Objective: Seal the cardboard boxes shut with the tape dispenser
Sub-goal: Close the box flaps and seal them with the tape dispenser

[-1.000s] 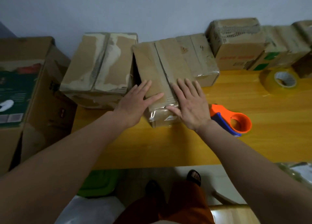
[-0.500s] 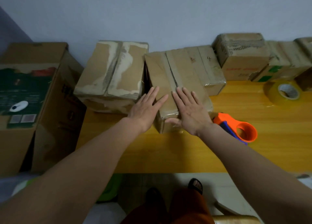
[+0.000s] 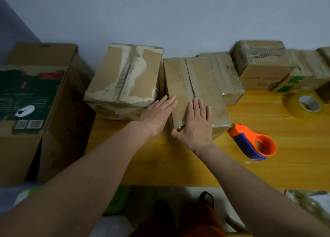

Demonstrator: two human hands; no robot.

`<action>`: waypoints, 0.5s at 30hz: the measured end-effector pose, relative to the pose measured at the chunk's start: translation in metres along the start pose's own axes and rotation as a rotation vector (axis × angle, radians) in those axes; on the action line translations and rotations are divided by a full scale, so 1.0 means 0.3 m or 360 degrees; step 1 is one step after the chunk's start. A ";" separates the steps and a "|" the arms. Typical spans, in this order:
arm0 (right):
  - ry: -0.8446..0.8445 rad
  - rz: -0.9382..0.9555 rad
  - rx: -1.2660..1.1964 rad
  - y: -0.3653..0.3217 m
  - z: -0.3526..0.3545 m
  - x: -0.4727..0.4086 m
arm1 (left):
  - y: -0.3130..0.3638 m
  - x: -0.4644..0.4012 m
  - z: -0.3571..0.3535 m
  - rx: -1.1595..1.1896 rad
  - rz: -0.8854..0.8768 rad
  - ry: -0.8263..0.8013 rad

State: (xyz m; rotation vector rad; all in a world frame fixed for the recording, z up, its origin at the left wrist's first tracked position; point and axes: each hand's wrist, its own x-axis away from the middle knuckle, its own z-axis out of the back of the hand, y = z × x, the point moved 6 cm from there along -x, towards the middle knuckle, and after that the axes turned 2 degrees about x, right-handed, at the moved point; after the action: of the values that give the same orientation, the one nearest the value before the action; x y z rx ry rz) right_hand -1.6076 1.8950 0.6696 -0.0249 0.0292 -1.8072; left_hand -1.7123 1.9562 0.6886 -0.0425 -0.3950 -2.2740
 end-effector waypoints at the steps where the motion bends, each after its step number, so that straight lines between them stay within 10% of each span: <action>1: 0.0016 -0.0018 0.0021 -0.011 -0.003 0.003 | -0.002 -0.001 0.009 -0.0031 -0.0011 -0.0012; 15: -0.0121 -0.0118 0.0136 -0.049 -0.022 -0.013 | -0.013 0.003 0.008 0.0158 0.0069 -0.0132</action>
State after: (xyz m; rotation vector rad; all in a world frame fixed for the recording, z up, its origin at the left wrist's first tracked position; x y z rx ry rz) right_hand -1.6213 1.9024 0.6634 -0.0342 -0.1041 -1.8785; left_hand -1.7162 1.9586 0.6900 -0.0941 -0.5449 -2.2119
